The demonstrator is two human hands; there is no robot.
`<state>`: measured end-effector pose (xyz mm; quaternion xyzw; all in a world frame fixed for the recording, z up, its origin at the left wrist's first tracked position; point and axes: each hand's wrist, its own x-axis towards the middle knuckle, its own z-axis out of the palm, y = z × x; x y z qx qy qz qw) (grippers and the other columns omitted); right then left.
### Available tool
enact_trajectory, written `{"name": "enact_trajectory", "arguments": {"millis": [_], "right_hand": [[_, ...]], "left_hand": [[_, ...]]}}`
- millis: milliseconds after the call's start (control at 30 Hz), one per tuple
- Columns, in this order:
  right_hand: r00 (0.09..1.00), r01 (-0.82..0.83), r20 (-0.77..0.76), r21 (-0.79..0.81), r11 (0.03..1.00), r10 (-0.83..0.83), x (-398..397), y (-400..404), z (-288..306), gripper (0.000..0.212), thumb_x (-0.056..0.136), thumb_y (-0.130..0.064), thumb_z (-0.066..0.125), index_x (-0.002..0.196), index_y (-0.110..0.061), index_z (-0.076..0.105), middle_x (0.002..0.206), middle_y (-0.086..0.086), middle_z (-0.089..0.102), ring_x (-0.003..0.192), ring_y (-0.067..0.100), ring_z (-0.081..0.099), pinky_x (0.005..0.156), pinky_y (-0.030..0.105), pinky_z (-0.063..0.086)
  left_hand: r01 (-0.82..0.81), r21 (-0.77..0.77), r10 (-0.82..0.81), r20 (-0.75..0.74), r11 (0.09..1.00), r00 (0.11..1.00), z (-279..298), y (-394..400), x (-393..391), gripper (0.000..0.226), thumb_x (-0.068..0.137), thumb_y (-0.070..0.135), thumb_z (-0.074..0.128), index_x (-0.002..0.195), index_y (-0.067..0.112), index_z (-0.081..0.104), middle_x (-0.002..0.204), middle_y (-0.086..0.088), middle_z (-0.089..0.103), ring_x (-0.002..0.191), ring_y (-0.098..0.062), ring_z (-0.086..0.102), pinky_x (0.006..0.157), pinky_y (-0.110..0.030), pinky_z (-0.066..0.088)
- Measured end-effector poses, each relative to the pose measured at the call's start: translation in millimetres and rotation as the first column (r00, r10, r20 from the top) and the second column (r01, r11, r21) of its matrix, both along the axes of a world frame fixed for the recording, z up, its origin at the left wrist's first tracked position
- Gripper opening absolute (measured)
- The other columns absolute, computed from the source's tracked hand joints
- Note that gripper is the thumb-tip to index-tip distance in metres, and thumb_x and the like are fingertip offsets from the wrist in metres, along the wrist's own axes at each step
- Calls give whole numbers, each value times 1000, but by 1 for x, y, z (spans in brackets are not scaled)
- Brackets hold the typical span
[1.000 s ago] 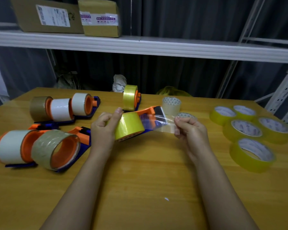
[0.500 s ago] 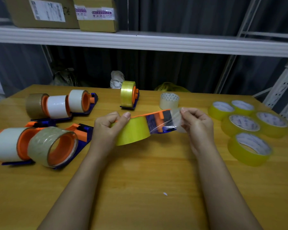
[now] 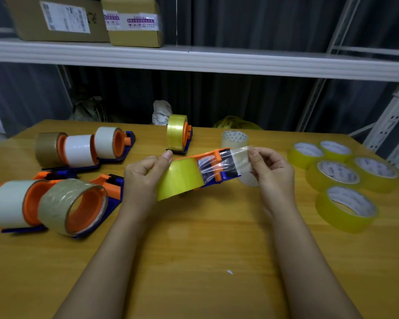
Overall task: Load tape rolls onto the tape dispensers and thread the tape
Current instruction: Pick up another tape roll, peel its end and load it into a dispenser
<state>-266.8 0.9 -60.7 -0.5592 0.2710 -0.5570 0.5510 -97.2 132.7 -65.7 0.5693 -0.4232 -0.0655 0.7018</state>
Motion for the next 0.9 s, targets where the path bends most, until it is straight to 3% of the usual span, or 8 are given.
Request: {"name": "enact_trajectory", "arguments": {"millis": [67, 233, 333, 433, 667, 733, 900], "right_hand": [[1000, 9, -3, -3, 1000, -9, 1, 1, 0, 3, 89, -10, 65, 88, -12, 68, 73, 0, 65, 66, 5, 58, 62, 18, 50], [1000, 21, -10, 14, 1000, -21, 1, 3, 1, 2, 90, -12, 64, 89, -12, 66, 58, -8, 66, 54, 0, 60, 56, 14, 51], [1000, 29, -9, -9, 1000, -29, 1, 4, 1, 4, 90, -11, 64, 87, -13, 65, 57, -9, 66, 53, 0, 60, 54, 13, 49], [999, 47, 1, -63, 997, -47, 2, 4, 1, 6, 90, -8, 63, 86, -13, 64, 55, -12, 63, 52, -2, 57, 53, 12, 48], [998, 64, 9, -194, 979, -64, 3, 4, 2, 15, 89, -4, 62, 82, -16, 64, 55, -16, 60, 52, -3, 51, 53, 10, 43], [998, 63, 14, -209, 976, -61, 3, 5, 1, 15, 89, -4, 63, 81, -17, 64, 57, -17, 61, 53, -3, 51, 53, 10, 43], [998, 70, 23, -239, 969, -67, 4, 3, -1, 13, 88, -8, 65, 82, -20, 66, 70, -19, 67, 66, -4, 58, 63, 12, 46]], "left_hand": [[7, 12, -6, -70, 1000, 998, 2, 0, -1, 53, 82, 40, 67, 52, 1, 47, 55, -18, 40, 51, -18, 45, 45, -22, 37], [27, 14, -24, -141, 1000, 990, 5, 0, -7, 40, 89, 27, 58, 53, 12, 49, 47, 8, 45, 43, -4, 49, 38, -16, 39], [46, 15, -43, -127, 999, 991, 6, 1, -8, 41, 85, 32, 57, 47, 18, 49, 43, 11, 42, 41, -1, 44, 41, -13, 36], [80, 15, -77, -126, 997, 989, 7, 2, -9, 54, 90, 23, 55, 36, 25, 47, 40, 11, 41, 38, -1, 43, 39, -11, 35], [156, 11, -154, -88, 988, 984, 13, 7, -12, 50, 85, 24, 54, 37, 23, 41, 38, 11, 36, 35, -1, 38, 41, -9, 33], [167, 31, -164, -96, 985, 982, 14, 8, -14, 58, 90, 15, 51, 33, 22, 45, 36, 8, 39, 33, -1, 41, 38, -9, 32], [192, 65, -186, -77, 979, 979, 18, 10, -15, 65, 93, 8, 48, 31, 24, 49, 34, 5, 43, 31, -3, 44, 36, -9, 33]]}}
